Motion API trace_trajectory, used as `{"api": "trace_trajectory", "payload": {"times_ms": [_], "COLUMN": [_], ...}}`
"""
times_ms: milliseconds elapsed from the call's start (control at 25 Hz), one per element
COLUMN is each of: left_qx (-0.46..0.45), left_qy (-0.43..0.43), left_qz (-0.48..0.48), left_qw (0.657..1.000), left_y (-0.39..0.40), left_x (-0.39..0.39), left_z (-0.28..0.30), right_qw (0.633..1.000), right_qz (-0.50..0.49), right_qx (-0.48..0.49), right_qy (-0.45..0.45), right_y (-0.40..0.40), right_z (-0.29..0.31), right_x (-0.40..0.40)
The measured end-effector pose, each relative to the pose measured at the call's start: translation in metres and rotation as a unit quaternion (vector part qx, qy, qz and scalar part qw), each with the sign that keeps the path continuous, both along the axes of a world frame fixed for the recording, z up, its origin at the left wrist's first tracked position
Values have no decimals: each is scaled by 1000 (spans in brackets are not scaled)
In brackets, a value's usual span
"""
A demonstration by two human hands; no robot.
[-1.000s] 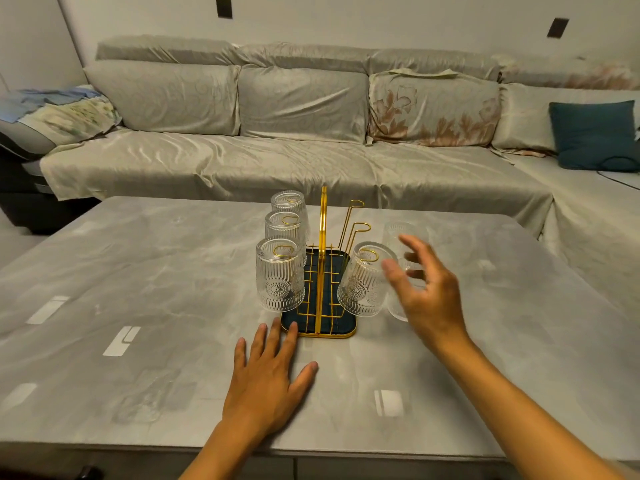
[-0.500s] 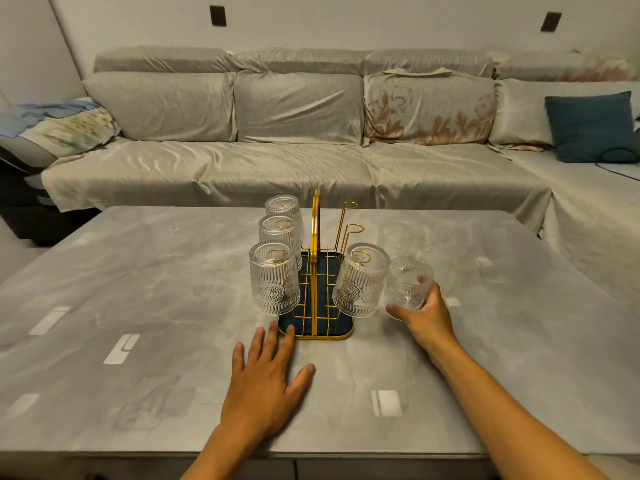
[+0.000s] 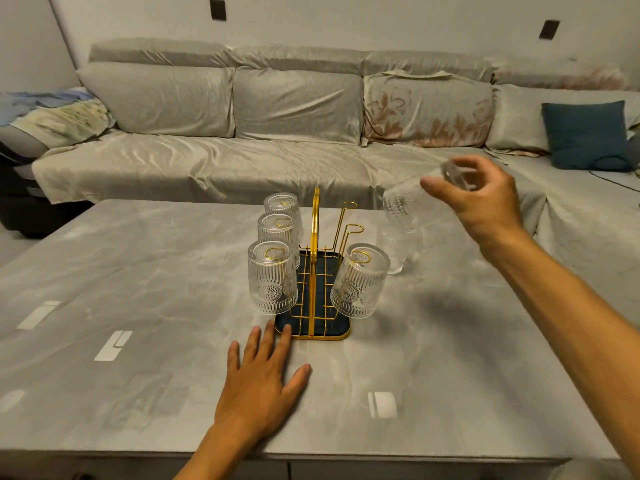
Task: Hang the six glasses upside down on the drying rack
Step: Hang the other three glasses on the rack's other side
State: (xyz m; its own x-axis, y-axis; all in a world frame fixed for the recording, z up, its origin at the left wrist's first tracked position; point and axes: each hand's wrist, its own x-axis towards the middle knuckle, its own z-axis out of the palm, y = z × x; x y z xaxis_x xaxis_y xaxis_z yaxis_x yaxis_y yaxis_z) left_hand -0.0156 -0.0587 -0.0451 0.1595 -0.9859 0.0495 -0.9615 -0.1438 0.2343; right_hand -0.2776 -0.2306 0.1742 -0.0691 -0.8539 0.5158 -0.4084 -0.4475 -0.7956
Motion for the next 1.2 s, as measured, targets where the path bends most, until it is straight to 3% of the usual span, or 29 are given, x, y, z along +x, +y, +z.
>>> {"api": "trace_trajectory", "payload": {"times_ms": [160, 360, 1200], "left_qx": [3, 4, -1], "left_qy": [5, 6, 14], "left_qz": [3, 6, 9], "left_qw": [1000, 1000, 1000], "left_y": [1, 2, 1], "left_x": [-1, -1, -1], "left_z": [1, 2, 2], "right_qw": [989, 973, 938], "right_qz": [19, 47, 72], "right_qx": [-50, -47, 114], "right_qy": [138, 221, 320], "right_y": [-6, -20, -52], "right_z": [9, -9, -56], "right_x": [46, 71, 107]}}
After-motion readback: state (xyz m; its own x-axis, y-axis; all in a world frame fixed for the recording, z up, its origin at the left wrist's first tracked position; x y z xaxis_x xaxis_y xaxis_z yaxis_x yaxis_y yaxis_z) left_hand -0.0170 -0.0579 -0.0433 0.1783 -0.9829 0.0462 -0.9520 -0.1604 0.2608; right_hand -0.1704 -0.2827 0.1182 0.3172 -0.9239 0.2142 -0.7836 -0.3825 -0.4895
